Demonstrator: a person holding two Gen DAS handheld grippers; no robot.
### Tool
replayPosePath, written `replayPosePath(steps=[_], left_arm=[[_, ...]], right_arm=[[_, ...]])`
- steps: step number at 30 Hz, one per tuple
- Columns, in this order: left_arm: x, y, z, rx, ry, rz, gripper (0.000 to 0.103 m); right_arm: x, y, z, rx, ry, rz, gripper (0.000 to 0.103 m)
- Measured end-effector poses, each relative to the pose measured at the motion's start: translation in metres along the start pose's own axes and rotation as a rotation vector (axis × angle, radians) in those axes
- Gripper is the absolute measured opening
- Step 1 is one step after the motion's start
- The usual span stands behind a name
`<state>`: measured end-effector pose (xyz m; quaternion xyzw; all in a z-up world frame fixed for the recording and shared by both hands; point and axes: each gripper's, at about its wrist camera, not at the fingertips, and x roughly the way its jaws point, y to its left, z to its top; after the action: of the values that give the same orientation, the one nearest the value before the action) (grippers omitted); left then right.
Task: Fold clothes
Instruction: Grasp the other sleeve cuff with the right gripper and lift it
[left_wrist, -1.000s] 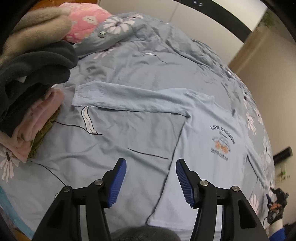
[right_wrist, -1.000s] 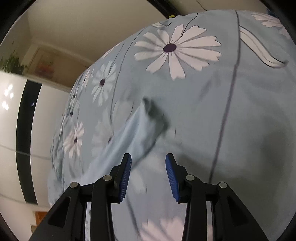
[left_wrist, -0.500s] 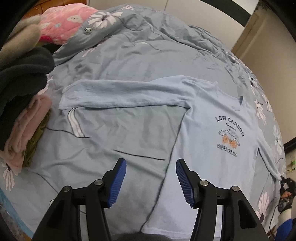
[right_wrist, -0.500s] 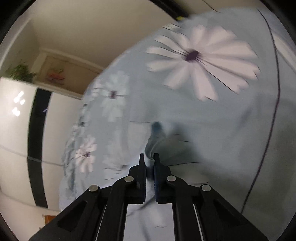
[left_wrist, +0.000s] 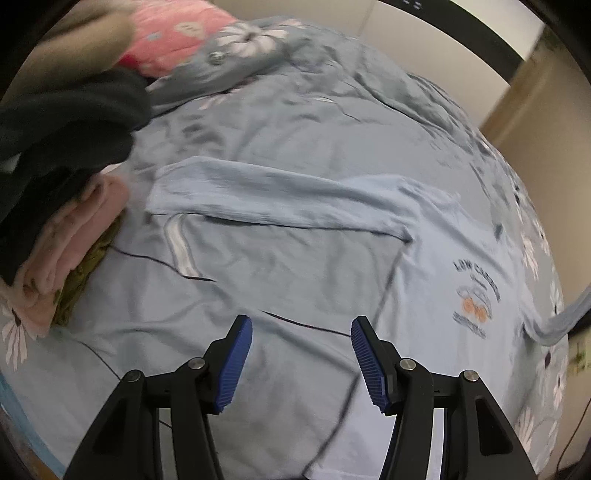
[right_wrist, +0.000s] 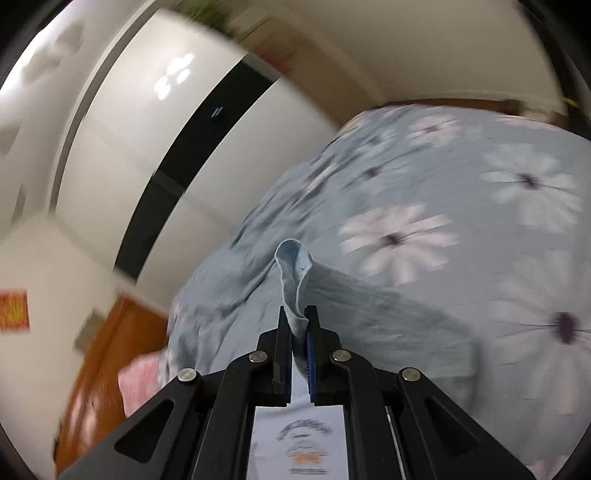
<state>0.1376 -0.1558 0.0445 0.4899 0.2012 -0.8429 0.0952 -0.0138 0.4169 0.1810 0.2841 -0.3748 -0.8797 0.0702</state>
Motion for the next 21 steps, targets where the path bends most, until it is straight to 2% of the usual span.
replayPosePath(steps=[3,7,11,16,20,21], left_arm=[[0.006,0.018,0.004,-0.039,-0.004,0.015,0.06],[0.018,0.042,0.006,-0.101,0.006,0.014,0.06],[0.034,0.059,0.007,-0.148,0.029,0.011,0.06],[0.047,0.071,0.011,-0.177,0.037,0.009,0.06],[0.055,0.074,0.018,-0.19,0.039,0.015,0.06],[0.057,0.074,0.019,-0.19,0.039,0.017,0.06]], right_arm=[[0.052,0.049,-0.028,-0.052,0.081,0.042,0.006],[0.129,0.094,-0.076,-0.084,0.205,0.062,0.006],[0.201,0.122,-0.143,-0.154,0.348,0.016,0.006],[0.262,0.128,-0.209,-0.242,0.477,-0.09,0.006],[0.284,0.121,-0.237,-0.286,0.53,-0.149,0.01],[0.287,0.118,-0.242,-0.291,0.544,-0.149,0.015]])
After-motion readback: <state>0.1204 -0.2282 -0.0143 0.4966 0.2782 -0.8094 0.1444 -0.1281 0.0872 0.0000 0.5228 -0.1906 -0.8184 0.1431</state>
